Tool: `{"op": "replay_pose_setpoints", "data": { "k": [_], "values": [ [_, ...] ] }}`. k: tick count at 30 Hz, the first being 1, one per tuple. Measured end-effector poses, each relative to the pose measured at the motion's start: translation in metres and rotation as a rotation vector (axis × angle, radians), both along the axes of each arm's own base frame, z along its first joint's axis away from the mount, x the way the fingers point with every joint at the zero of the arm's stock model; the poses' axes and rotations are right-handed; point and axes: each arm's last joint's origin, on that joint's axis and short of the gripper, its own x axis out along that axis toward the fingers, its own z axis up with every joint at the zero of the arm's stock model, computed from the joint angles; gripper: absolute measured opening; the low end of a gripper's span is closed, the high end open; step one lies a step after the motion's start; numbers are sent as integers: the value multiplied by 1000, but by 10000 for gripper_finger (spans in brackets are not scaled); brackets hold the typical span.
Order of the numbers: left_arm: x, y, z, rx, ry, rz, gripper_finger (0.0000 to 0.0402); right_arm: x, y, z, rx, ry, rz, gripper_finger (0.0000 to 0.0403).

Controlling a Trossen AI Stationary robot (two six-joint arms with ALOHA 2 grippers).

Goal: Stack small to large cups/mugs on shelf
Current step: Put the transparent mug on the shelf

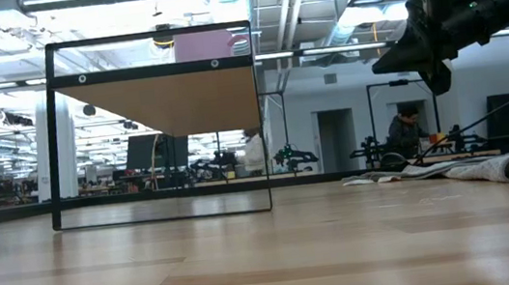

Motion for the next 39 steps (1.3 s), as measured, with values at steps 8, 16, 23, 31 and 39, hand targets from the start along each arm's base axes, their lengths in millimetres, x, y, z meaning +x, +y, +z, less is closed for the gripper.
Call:
{"op": "replay_pose_setpoints", "data": {
  "k": [8, 16, 23, 31, 39],
  "values": [
    [-4, 2, -3, 20, 56, -48, 41, 0, 0, 0, 1, 5, -1, 6],
    [-6, 2, -5, 11, 98, -78, 163, 0, 0, 0, 1, 5, -2, 6],
    [-2, -2, 0, -44, 36, -85, 191, 0, 0, 0, 1, 5, -4, 6],
    [-2, -2, -15, 66, 145, -65, 192, 0, 0, -1, 29, -2, -13, 6],
    [12, -20, -51, 188, 290, -108, 192, -1, 0, -2, 53, 5, -19, 6]
  ]
}}
